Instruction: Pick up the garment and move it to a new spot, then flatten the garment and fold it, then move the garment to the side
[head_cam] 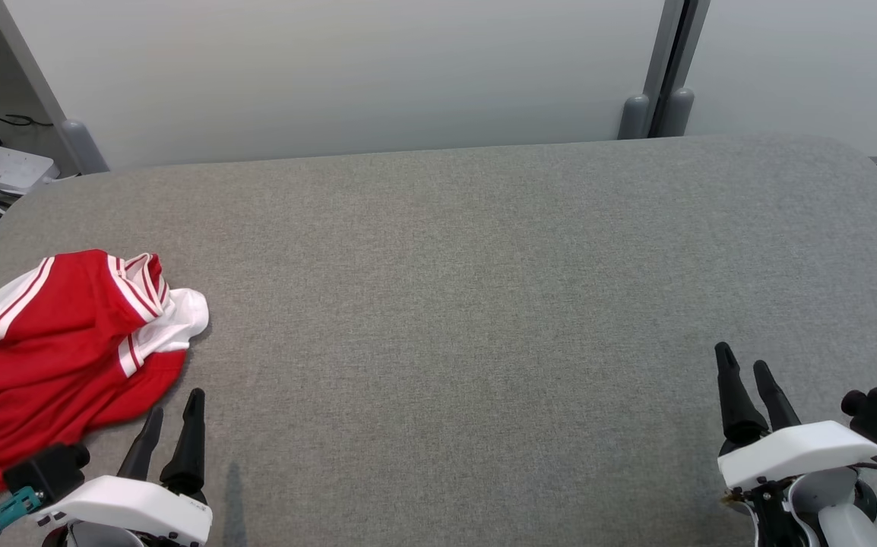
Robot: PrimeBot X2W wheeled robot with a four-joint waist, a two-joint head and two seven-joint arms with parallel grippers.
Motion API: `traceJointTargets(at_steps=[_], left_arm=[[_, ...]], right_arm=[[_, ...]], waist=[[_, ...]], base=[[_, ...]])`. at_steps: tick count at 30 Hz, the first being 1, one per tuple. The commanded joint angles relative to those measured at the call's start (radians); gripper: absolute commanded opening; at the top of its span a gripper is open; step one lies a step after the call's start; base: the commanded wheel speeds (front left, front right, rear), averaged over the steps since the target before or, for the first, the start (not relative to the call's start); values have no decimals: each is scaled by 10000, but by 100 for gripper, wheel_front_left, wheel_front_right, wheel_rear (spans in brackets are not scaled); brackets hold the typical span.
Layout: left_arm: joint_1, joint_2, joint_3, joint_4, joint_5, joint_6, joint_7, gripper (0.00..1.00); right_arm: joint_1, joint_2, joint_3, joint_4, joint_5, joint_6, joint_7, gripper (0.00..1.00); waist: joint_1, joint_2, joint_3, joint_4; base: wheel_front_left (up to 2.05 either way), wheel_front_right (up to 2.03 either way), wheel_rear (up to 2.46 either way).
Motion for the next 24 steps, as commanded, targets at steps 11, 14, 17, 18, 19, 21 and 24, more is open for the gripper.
traceJointTargets(at_steps=[11,14,17,18,19,21,24], left_arm=[[-827,442,160,114,1630,-9,-457,100],[-863,480,171,177,1889,-9,-517,100],[-916,525,201,248,2307,-9,-606,100],[-931,538,208,275,2441,-9,-636,100],[-945,552,214,302,2573,-9,-666,100],[-975,582,227,360,2833,-9,-725,100],[-1028,617,250,448,3214,-9,-815,100]], right_arm=[[-795,-129,341,24,-1695,11,-484,100],[-835,-133,375,91,-1942,11,-543,100],[-919,-138,417,216,-2330,12,-631,100],[-950,-140,428,261,-2460,12,-660,100],[-981,-141,443,302,-2583,12,-689,100],[-1036,-145,485,392,-2811,12,-748,100],[-1129,-150,545,502,-3163,13,-836,100]], waist=[[0,0,9,-99],[0,0,12,-107],[0,0,13,-122],[0,0,12,-128],[0,0,12,-136],[0,0,12,-153],[0,0,14,-178]], base=[[0,0,0],[0,0,0],[0,0,0],[0,0,0],[0,0,0],[0,0,0],[0,0,0]])
